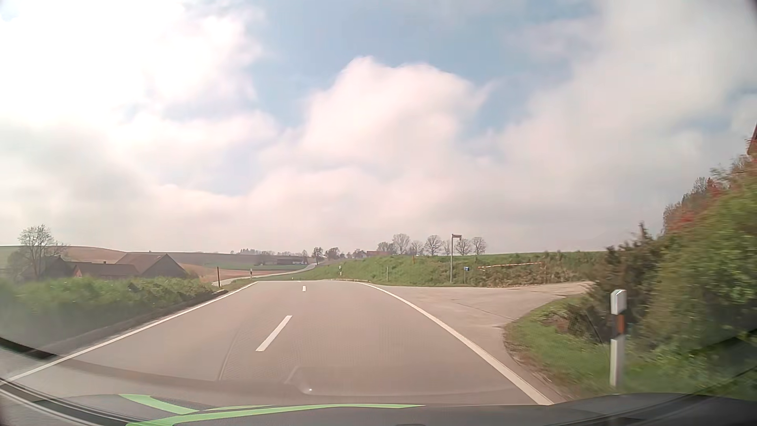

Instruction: Follow the waypoints while adhering to traffic rules and regulations

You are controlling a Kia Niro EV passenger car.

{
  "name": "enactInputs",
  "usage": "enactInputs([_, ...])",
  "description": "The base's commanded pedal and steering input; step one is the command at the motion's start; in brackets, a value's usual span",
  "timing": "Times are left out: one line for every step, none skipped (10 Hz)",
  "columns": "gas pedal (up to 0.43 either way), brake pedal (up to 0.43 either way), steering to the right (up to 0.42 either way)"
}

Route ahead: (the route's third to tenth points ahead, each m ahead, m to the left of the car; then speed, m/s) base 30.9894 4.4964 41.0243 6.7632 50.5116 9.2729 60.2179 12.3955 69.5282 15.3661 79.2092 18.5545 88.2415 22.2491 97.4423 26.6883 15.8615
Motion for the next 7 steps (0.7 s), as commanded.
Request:
enactInputs([0.319, 0.0, -0.039])
enactInputs([0.331, 0.0, -0.039])
enactInputs([0.331, 0.0, -0.039])
enactInputs([0.331, 0.0, -0.038])
enactInputs([0.331, 0.0, -0.037])
enactInputs([0.331, 0.0, -0.036])
enactInputs([0.331, 0.0, -0.034])
